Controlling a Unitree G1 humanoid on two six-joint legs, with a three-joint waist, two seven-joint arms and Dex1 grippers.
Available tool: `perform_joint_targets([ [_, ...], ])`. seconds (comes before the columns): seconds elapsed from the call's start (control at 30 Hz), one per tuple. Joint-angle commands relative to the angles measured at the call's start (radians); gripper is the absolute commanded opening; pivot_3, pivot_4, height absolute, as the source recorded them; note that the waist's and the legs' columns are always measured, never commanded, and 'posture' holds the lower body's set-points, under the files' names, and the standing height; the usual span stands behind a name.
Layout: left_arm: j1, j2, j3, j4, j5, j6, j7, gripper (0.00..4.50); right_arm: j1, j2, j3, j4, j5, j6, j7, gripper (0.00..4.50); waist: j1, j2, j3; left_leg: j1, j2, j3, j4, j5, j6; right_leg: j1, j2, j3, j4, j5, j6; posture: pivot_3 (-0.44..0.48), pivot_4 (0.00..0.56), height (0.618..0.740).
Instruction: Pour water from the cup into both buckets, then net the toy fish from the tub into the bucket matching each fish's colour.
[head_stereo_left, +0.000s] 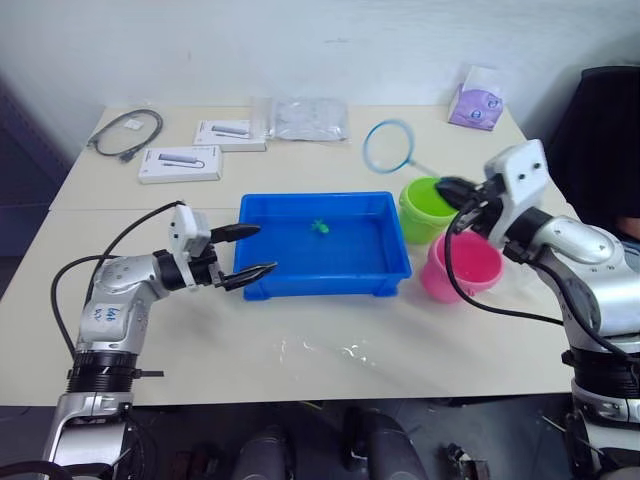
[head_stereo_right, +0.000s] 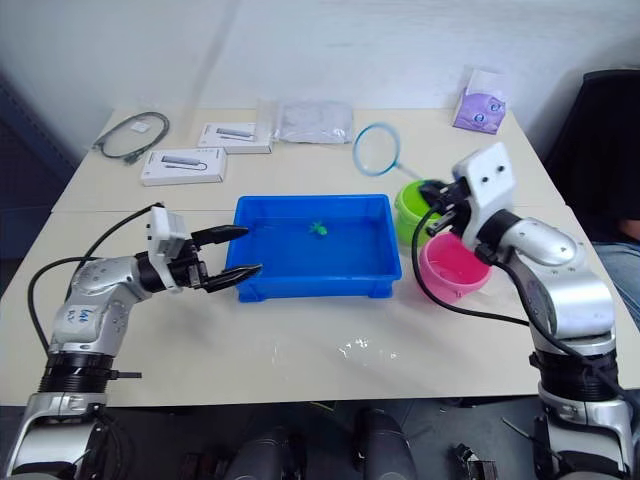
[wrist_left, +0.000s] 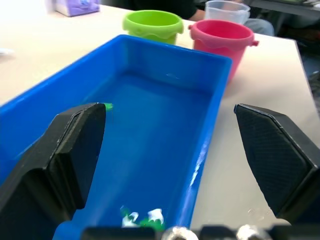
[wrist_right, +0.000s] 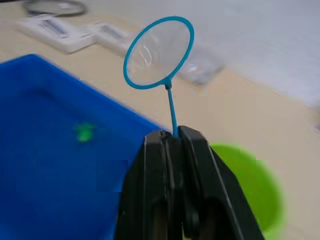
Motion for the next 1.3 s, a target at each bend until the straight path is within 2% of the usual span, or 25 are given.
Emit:
perform_joint_targets([
  [0.03,0.004,0.012,0.027,-0.007,-0.003,-0.024,-0.002,4.43,-0.06,0.02,-0.001,-0.047,0.104,0.323,-0.056,0.0,0.007,0.0,0.0,0.0,0.0,0.0,0.0,0.0,0.0,0.0,0.0,0.0,0.0,0.0,0.0,0.0,0.15,0.74],
  [0.13,0.018,0.017,0.042,-0.011,-0.005,-0.028,0.006,4.43,-0.091,0.016,0.05,-0.059,0.133,0.493,-0.062,0.0,0.011,0.0,0.0,-0.001,-0.001,0.0,0.0,0.0,0.001,0.0,-0.001,-0.001,-0.001,0.0,0.0,0.0,0.15,0.74],
  [0.37,0.056,0.034,0.061,-0.021,-0.003,-0.039,0.012,4.43,-0.19,0.11,0.092,0.05,0.069,0.624,-0.171,0.0,0.003,0.0,0.0,-0.001,0.0,0.001,-0.001,0.0,0.0,-0.001,0.0,-0.001,-0.001,0.0,0.0,0.0,0.15,0.74],
  [0.63,0.055,0.039,0.059,-0.011,0.001,-0.061,0.014,4.43,-0.262,0.219,0.152,0.213,0.0,0.562,-0.21,0.0,-0.007,0.0,0.0,-0.003,-0.001,0.001,-0.001,0.0,0.0,-0.002,0.0,-0.002,-0.001,0.0,0.0,0.0,0.15,0.74],
  [0.8,0.063,0.04,0.062,-0.015,-0.004,-0.067,0.021,4.43,-0.291,0.311,0.117,0.279,-0.016,0.477,-0.218,0.0,-0.016,0.0,0.0,-0.003,-0.001,0.001,-0.001,0.0,0.0,-0.002,0.0,-0.002,-0.001,0.0,0.001,0.0,0.15,0.74],
  [1.0,0.083,0.044,0.068,-0.036,-0.009,-0.058,0.028,4.43,-0.272,0.354,0.085,0.223,-0.003,0.457,-0.211,0.0,-0.018,0.0,0.0,-0.003,0.0,0.001,-0.002,0.0,0.0,-0.003,0.001,-0.002,-0.001,0.0,0.001,0.0,0.15,0.74],
  [1.3,0.08,0.033,0.064,-0.045,-0.008,-0.068,0.031,4.43,-0.119,0.292,0.007,-0.037,0.057,0.37,-0.144,0.0,-0.015,0.0,0.0,-0.004,-0.001,0.0,-0.002,0.0,0.0,-0.003,0.0,-0.002,-0.002,0.0,0.001,0.0,0.15,0.74],
])
